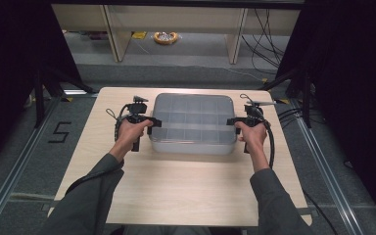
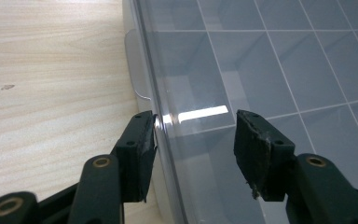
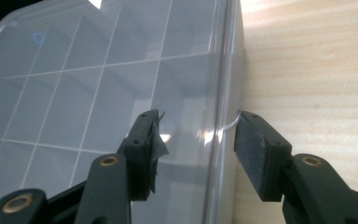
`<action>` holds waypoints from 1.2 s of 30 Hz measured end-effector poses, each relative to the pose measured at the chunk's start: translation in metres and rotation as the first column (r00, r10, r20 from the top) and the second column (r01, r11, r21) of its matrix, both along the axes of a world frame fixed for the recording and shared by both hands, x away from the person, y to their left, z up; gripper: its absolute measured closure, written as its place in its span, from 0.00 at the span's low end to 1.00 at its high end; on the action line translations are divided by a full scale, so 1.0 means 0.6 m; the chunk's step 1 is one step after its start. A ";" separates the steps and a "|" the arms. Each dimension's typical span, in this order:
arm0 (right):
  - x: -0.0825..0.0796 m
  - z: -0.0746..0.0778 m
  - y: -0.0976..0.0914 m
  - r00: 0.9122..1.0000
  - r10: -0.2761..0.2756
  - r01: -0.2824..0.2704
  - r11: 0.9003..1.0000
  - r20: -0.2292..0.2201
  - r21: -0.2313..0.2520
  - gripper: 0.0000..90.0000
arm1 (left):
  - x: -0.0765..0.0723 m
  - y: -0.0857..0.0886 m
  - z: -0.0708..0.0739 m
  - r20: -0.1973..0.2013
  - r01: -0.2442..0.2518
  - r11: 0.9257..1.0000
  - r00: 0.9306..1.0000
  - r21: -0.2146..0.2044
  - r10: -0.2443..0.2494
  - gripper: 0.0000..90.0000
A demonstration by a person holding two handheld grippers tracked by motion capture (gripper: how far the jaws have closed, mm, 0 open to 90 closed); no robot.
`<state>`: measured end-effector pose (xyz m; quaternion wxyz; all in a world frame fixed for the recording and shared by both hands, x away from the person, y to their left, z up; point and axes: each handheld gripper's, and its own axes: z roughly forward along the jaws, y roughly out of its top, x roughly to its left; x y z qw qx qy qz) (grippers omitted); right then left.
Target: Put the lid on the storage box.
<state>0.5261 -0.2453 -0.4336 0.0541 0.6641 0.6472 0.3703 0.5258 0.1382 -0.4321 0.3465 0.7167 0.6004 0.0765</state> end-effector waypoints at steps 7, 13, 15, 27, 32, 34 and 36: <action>-0.019 0.015 0.018 1.000 0.027 -0.028 0.994 -0.009 -0.102 0.62 | 0.000 -0.002 -0.001 0.015 -0.001 1.000 1.000 0.001 0.001 0.53; -0.035 0.023 0.020 0.996 0.091 -0.092 0.974 -0.012 -0.205 0.61 | -0.004 -0.005 0.000 0.020 0.000 1.000 1.000 0.007 0.000 0.52; -0.037 0.020 0.017 0.994 0.110 -0.106 0.977 0.011 -0.187 0.63 | -0.006 -0.006 -0.001 0.021 -0.013 1.000 1.000 0.000 0.013 0.52; -0.070 0.026 -0.014 0.984 0.126 -0.114 0.989 0.127 -0.098 0.58 | -0.026 0.010 0.015 0.040 0.002 1.000 0.999 -0.010 -0.001 0.44; -0.086 0.026 -0.018 0.978 0.146 -0.133 0.987 0.149 -0.095 0.55 | -0.046 0.020 0.025 0.058 0.039 0.999 0.998 -0.013 -0.038 0.44; -0.097 0.030 -0.012 0.985 0.111 -0.106 0.993 0.131 -0.049 0.54 | -0.055 0.024 0.030 0.072 0.055 0.998 0.996 -0.019 -0.053 0.43; -0.099 0.028 -0.017 0.975 0.153 -0.142 0.987 0.161 -0.076 0.53 | -0.064 0.029 0.034 0.083 0.069 0.997 0.994 -0.029 -0.066 0.43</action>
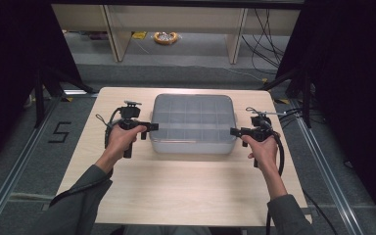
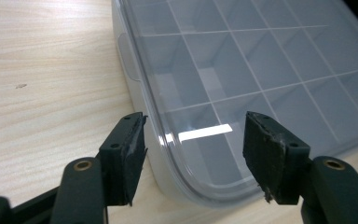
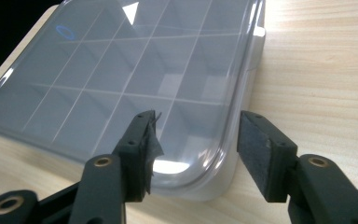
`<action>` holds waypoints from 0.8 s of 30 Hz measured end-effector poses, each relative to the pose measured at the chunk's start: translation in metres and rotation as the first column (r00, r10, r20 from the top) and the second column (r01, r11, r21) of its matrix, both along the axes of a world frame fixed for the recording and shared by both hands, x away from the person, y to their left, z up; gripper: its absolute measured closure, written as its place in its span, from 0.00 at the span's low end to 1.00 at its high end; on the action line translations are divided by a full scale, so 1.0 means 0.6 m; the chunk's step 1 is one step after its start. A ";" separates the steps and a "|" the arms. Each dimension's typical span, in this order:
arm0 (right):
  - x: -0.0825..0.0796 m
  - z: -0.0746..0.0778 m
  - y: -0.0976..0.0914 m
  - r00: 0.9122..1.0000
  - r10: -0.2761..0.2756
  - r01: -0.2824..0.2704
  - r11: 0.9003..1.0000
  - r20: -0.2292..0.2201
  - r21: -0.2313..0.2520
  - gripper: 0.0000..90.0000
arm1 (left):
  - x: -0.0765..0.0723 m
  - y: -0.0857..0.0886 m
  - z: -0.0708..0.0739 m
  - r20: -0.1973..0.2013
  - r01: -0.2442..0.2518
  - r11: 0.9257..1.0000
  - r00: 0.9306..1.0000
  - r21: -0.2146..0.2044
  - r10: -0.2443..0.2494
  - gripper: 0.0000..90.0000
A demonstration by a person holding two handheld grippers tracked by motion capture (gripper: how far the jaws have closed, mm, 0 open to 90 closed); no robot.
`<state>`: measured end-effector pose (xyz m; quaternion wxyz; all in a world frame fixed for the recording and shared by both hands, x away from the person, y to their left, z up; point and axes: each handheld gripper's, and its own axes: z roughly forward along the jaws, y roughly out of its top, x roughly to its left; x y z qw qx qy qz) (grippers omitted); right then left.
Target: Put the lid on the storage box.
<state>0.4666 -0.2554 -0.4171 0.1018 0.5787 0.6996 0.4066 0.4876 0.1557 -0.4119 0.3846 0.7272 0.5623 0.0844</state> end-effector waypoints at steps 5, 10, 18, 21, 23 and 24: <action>-0.018 -0.004 0.006 1.000 0.019 -0.019 1.000 0.011 0.018 0.50 | -0.029 0.016 0.001 0.024 0.026 1.000 0.999 -0.016 -0.026 0.42; -0.034 -0.011 0.010 0.999 0.033 -0.033 0.999 0.027 0.018 0.48 | -0.061 0.035 -0.007 0.042 0.048 0.999 0.998 -0.008 -0.048 0.42; -0.057 -0.009 0.021 0.996 0.073 -0.074 0.997 0.057 0.016 0.45 | -0.090 0.045 -0.017 0.059 0.065 0.997 0.996 -0.034 -0.063 0.41; -0.068 -0.008 0.026 0.995 0.082 -0.082 0.997 0.064 0.000 0.42 | -0.103 0.044 -0.022 0.068 0.070 0.997 0.995 -0.035 -0.068 0.41; -0.074 -0.008 0.030 0.993 0.095 -0.095 0.995 0.070 -0.004 0.41 | -0.110 0.044 -0.026 0.071 0.079 0.996 0.995 -0.033 -0.077 0.40; -0.078 -0.007 0.032 0.992 0.096 -0.096 0.995 0.076 -0.007 0.40 | -0.115 0.043 -0.030 0.075 0.075 0.996 0.995 -0.043 -0.072 0.40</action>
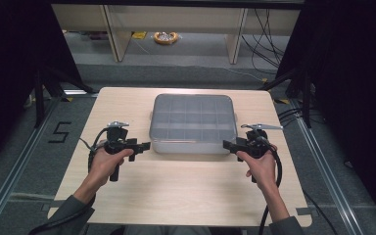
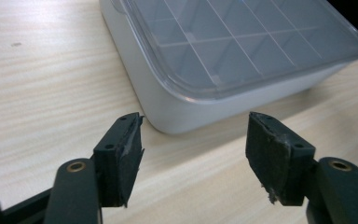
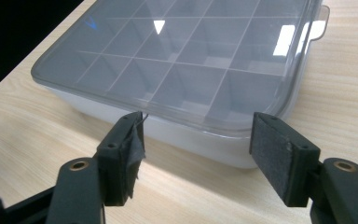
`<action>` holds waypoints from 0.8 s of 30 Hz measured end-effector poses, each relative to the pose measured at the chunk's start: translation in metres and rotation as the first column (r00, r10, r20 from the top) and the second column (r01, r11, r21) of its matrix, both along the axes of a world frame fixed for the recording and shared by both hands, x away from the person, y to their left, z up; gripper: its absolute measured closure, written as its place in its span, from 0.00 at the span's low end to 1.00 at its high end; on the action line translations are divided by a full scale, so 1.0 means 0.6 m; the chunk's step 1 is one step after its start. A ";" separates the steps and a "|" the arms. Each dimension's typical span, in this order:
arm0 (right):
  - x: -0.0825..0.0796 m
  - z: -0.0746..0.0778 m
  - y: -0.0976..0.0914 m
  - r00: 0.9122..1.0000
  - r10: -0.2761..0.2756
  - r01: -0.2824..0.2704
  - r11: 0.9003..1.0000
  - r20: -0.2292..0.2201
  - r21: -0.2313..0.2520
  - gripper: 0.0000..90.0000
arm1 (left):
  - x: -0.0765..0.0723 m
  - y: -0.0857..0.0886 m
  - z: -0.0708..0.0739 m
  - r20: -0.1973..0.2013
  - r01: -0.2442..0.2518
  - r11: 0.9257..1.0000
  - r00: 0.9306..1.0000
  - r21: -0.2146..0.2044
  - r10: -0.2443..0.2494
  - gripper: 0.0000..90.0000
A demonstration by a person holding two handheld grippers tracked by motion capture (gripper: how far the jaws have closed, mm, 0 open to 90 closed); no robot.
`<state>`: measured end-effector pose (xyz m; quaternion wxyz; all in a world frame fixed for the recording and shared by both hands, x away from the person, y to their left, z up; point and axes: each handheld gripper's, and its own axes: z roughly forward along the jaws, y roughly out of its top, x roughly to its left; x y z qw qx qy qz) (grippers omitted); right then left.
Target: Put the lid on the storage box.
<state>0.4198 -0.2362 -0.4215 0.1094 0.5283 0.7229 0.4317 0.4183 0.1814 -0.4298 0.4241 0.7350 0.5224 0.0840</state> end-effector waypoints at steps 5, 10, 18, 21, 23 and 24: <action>-0.018 -0.004 0.009 0.999 0.033 -0.033 0.999 0.003 0.026 0.38 | -0.024 0.001 -0.006 0.021 0.014 1.000 1.000 0.005 -0.015 0.38; -0.033 -0.009 0.023 0.999 0.048 -0.047 0.997 -0.019 0.065 0.38 | -0.042 0.004 -0.010 0.032 0.035 0.999 0.999 0.019 -0.035 0.38; -0.042 -0.019 0.025 0.996 0.087 -0.087 0.996 -0.004 0.027 0.38 | -0.063 0.005 -0.020 0.028 0.044 0.999 0.999 0.009 -0.044 0.36; -0.047 -0.022 0.025 0.996 0.088 -0.088 0.996 -0.007 0.012 0.36 | -0.070 0.005 -0.026 0.024 0.050 0.999 0.998 0.018 -0.050 0.36; -0.053 -0.023 0.028 0.996 0.087 -0.085 0.995 -0.022 0.050 0.36 | -0.075 0.005 -0.027 0.027 0.066 0.997 0.997 0.038 -0.067 0.35; -0.052 -0.024 0.026 0.995 0.098 -0.097 0.995 -0.008 0.027 0.36 | -0.076 0.004 -0.029 0.031 0.063 0.997 0.997 0.043 -0.065 0.35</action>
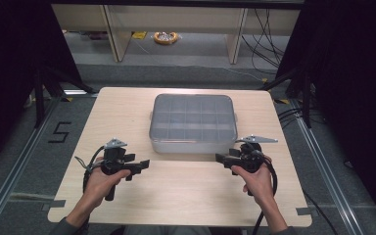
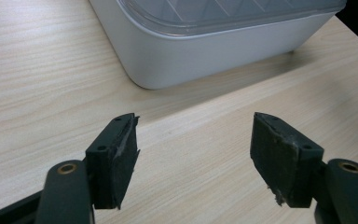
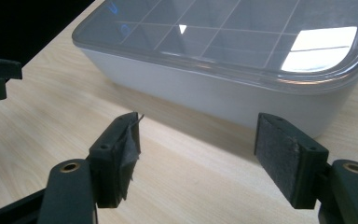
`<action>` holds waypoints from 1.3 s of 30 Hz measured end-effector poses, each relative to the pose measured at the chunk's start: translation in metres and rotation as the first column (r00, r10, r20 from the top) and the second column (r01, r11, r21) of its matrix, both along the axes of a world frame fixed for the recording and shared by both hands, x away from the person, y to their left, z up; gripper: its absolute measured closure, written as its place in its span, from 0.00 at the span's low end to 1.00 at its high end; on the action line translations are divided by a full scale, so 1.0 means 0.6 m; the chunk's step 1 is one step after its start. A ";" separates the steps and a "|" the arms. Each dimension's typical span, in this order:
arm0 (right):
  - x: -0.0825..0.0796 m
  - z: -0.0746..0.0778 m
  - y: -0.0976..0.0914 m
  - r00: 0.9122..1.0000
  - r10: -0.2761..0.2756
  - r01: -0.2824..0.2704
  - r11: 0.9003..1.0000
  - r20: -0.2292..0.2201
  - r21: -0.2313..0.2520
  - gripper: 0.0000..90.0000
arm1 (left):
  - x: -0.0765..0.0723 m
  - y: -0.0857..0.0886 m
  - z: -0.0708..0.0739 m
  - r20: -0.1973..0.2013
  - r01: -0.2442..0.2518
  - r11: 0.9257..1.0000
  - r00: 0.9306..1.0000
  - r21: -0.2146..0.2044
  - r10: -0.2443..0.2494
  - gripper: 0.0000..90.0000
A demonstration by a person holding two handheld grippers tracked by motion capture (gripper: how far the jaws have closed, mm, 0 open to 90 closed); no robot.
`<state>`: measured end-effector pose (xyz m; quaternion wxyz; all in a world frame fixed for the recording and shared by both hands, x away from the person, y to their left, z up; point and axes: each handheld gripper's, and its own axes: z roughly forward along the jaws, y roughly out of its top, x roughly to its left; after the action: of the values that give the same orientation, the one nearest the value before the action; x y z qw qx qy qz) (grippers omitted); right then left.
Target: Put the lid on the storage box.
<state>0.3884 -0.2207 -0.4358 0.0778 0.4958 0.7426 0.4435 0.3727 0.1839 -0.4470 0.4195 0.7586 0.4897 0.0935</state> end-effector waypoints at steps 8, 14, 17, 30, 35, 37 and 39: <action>-0.013 -0.005 0.012 0.999 0.037 -0.037 0.999 0.007 -0.021 0.32 | -0.019 -0.007 -0.016 -0.006 0.028 0.999 1.000 0.019 -0.028 0.32; -0.027 -0.010 0.018 0.998 0.060 -0.060 0.998 0.007 -0.020 0.27 | -0.036 -0.009 -0.023 0.008 0.042 0.999 0.999 0.028 -0.042 0.30; -0.033 -0.015 0.020 0.997 0.073 -0.073 0.997 0.006 -0.021 0.27 | -0.047 -0.010 -0.026 0.016 0.067 0.997 0.998 0.045 -0.068 0.30; -0.069 -0.033 0.034 0.993 0.121 -0.121 0.992 0.000 -0.017 0.24 | -0.094 -0.017 -0.041 0.081 0.112 0.993 0.990 0.044 -0.115 0.27; -0.079 -0.042 0.036 0.990 0.143 -0.143 0.990 0.001 -0.016 0.24 | -0.104 -0.009 -0.057 0.075 0.117 0.992 0.990 0.037 -0.120 0.25; -0.083 -0.045 0.037 0.988 0.152 -0.152 0.988 0.003 -0.028 0.24 | -0.109 -0.005 -0.060 0.065 0.134 0.989 0.988 0.059 -0.138 0.24; -0.086 -0.048 0.039 0.987 0.163 -0.163 0.986 -0.009 -0.015 0.24 | -0.116 -0.001 -0.063 0.071 0.147 0.986 0.986 0.073 -0.152 0.24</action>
<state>0.3366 -0.1973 -0.4648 0.0423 0.4344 0.7844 0.4407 0.3029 0.1835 -0.4848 0.4180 0.8028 0.4115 0.1071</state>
